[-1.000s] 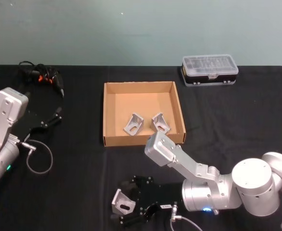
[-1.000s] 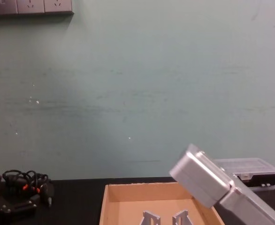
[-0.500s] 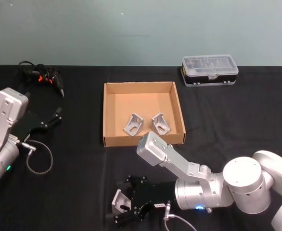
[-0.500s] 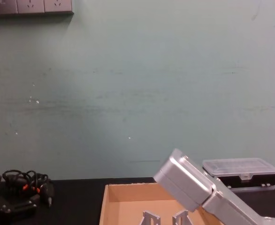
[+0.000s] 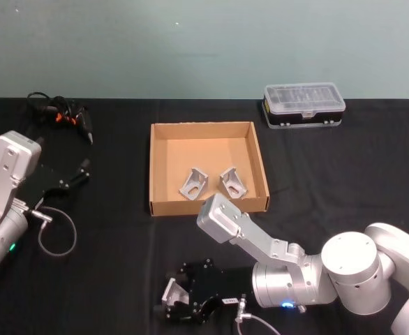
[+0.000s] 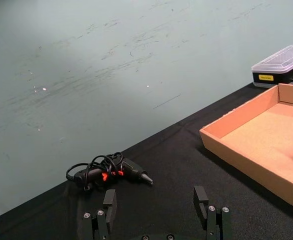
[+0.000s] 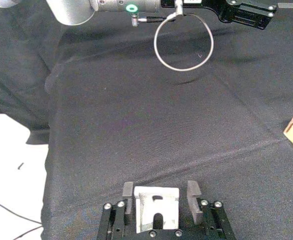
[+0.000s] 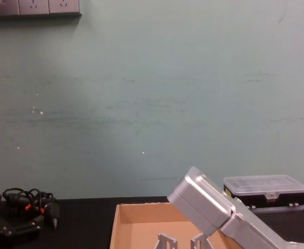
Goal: Use one hand to pick up the angle iron from the table and place it into the box.
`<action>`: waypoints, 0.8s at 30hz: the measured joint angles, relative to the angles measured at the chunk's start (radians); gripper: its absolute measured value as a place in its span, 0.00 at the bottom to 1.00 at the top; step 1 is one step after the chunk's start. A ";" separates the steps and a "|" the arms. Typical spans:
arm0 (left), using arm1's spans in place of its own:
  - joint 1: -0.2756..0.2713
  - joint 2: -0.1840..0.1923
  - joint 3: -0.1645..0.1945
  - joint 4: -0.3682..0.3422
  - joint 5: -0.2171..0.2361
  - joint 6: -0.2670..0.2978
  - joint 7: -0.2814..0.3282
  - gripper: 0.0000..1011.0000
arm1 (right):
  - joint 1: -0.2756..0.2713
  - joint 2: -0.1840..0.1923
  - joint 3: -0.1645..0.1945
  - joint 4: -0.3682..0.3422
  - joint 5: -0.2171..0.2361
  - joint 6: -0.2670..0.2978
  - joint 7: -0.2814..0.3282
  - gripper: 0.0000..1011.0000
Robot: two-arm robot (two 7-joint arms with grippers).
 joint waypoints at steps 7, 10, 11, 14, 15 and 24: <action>0.000 0.000 0.000 0.000 0.000 0.000 0.000 1.00 | 0.003 -0.004 -0.002 0.004 -0.003 -0.006 0.003 0.49; 0.000 0.000 0.000 0.000 0.000 0.000 0.000 1.00 | 0.003 -0.005 -0.003 0.005 -0.004 -0.007 0.005 0.45; 0.000 0.000 0.000 0.000 0.000 0.000 0.000 1.00 | 0.003 -0.005 -0.003 0.005 -0.005 -0.007 0.005 0.45; 0.000 0.000 0.000 0.000 0.000 0.000 0.000 1.00 | 0.002 -0.004 -0.002 0.004 -0.006 -0.008 0.004 0.45; 0.000 0.000 0.000 0.000 0.000 0.000 0.000 1.00 | 0.002 -0.004 -0.002 0.003 -0.006 -0.008 0.004 0.45; 0.000 0.000 0.000 0.000 0.000 0.000 0.000 1.00 | -0.031 0.031 0.052 -0.072 0.014 -0.008 -0.037 0.45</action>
